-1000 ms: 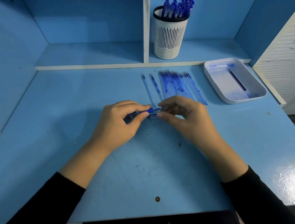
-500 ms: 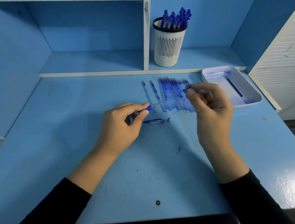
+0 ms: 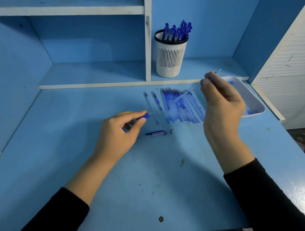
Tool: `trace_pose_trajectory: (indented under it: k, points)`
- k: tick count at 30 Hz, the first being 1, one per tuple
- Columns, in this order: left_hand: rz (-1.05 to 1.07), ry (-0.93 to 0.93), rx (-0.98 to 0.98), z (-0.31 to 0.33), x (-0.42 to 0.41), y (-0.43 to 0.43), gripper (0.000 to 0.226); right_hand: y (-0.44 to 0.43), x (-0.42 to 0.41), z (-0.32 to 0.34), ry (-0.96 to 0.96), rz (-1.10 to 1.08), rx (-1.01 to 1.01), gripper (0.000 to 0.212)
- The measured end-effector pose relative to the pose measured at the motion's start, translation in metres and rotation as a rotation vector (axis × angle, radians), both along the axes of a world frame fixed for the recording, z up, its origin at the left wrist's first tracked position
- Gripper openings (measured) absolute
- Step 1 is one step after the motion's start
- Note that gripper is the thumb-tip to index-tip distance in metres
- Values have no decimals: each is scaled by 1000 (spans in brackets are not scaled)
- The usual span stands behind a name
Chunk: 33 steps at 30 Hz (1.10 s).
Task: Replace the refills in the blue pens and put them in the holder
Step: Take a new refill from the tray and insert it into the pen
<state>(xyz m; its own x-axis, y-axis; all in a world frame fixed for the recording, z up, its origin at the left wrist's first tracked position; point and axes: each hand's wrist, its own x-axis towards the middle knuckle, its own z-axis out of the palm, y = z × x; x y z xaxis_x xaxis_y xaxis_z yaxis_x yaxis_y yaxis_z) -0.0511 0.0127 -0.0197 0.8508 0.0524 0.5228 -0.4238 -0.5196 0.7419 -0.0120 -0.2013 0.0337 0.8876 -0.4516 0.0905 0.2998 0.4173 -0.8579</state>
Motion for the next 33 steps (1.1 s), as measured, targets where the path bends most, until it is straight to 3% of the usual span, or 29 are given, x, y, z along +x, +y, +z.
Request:
trace_pose_trajectory:
  k: [5,13,23,33]
  points:
    - [62,51,-95,3,25,14,22,-12,39,1,98,241,-254,22]
    - [55,-32,-8,4,62,12,20,9,83,-1,269,665,-726,28]
    - [26,-27,21,0,68,14,19,32,103,-3,293,603,-1298,27]
    - [10,-35,58,-1,68,13,19,42,96,-4,209,534,-1516,26]
